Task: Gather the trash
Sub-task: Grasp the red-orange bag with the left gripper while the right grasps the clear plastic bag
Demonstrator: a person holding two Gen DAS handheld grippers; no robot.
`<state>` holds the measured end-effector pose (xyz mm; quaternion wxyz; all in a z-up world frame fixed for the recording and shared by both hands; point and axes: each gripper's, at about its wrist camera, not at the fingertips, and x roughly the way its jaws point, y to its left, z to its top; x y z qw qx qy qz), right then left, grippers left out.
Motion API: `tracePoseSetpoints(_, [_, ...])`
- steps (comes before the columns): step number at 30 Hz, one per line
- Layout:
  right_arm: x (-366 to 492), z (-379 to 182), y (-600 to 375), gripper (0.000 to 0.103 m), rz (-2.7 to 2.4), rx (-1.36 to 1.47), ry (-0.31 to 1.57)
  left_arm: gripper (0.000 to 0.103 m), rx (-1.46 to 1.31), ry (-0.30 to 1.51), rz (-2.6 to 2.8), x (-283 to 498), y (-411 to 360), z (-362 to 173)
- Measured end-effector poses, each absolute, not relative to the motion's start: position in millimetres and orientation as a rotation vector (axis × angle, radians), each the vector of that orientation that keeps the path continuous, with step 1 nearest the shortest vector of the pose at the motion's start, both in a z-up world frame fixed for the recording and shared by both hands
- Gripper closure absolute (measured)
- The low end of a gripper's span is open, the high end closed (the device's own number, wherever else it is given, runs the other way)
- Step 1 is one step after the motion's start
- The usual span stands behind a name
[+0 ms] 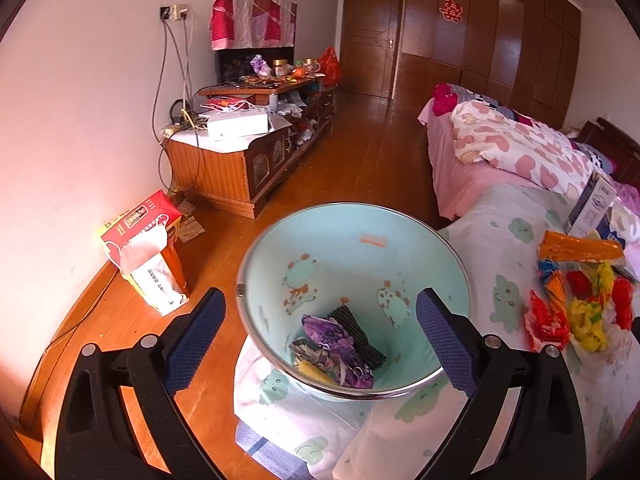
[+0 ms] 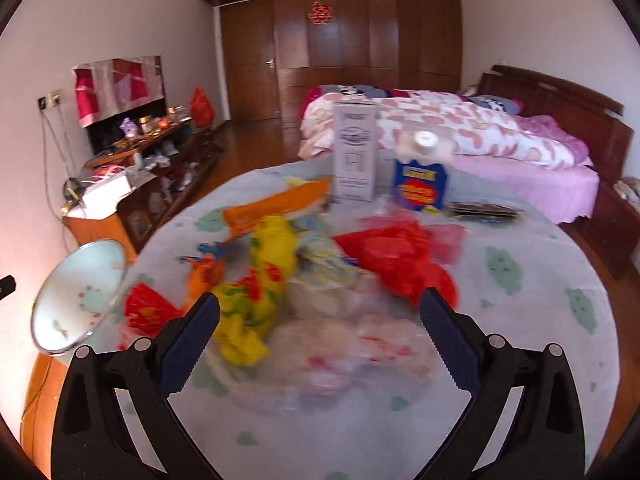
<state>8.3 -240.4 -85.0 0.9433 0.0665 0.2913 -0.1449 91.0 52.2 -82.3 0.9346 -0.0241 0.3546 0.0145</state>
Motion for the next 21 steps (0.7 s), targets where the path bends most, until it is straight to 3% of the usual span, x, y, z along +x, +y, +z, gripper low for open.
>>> tracePoseSetpoints(5, [-21.7,-94.6,-297.9,0.005,-0.363,0.314,0.582,0.009,0.031,0.725,-0.067,85.1,4.8,-87.7])
tracePoseSetpoints(10, [-36.3,-95.7,-316.5,0.007,-0.398,0.237,0.642,0.009,0.099,0.72,-0.162,81.9,-37.2,-92.1])
tracePoseSetpoints(11, [-38.8,-96.7,-317.5,0.008,-0.395,0.231,0.647,0.009,0.112,0.715,-0.177,81.3,-44.5,-92.2])
tracePoseSetpoints(13, [-42.2,-99.6,-320.2,0.022,-0.377,0.228,0.665,0.009,0.133,0.709,-0.211,81.0,-58.7,-92.1])
tracePoseSetpoints(15, [-39.7,-102.3,-321.3,0.027,-0.354,0.228,0.691,0.009,0.147,0.704,-0.247,81.2,-71.4,-91.8])
tracePoseSetpoints(21, [-21.8,-103.1,-310.5,0.027,-0.278,0.253,0.729,0.01,0.194,0.715,-0.313,89.2,-106.4,-95.7])
